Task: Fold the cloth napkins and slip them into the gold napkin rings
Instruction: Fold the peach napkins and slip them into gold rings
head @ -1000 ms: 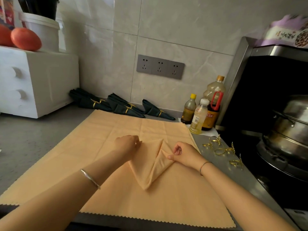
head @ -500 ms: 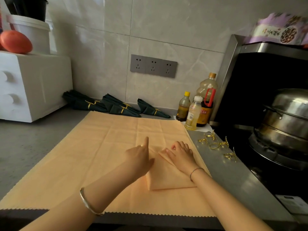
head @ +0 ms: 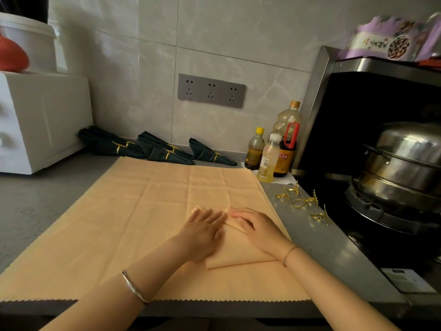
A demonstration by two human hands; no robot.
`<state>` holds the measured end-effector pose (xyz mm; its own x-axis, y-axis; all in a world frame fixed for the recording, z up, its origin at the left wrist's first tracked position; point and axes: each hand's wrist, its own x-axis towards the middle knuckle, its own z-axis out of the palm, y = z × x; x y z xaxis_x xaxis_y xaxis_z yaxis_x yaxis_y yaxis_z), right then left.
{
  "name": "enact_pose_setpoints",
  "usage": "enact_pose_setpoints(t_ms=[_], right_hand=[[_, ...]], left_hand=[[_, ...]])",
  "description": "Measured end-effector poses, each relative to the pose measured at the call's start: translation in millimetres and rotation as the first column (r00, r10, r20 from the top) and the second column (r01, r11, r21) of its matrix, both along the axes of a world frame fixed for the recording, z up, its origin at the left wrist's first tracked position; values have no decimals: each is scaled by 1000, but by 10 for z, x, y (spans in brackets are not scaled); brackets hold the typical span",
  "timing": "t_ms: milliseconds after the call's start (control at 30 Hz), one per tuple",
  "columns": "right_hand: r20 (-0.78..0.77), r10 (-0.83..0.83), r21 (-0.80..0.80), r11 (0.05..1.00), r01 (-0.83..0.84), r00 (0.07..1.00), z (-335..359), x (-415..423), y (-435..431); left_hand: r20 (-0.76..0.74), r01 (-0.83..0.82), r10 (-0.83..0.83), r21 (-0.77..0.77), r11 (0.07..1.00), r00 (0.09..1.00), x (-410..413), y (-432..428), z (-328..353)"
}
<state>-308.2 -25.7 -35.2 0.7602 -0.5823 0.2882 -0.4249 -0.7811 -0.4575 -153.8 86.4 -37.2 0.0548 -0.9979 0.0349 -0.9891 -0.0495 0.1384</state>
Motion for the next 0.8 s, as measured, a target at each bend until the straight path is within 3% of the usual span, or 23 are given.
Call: enact_pose_setpoints(t_ms=[167, 533, 700, 800], right_hand=[[-88, 80, 127, 990, -68, 993, 8, -459, 190], [-98, 55, 165, 986, -39, 994, 35, -978, 408], [-238, 43, -21, 999, -49, 970, 79, -921, 425], [-314, 25, -149, 986, -75, 949, 116, -878, 451]], left_hand=[[-12, 0, 0, 2, 1000, 1000, 24, 2, -11], [-25, 11, -11, -2, 1000, 1000, 40, -10, -35], [-167, 95, -102, -54, 994, 981, 105, 124, 36], [-174, 132, -152, -118, 984, 973, 150, 327, 186]])
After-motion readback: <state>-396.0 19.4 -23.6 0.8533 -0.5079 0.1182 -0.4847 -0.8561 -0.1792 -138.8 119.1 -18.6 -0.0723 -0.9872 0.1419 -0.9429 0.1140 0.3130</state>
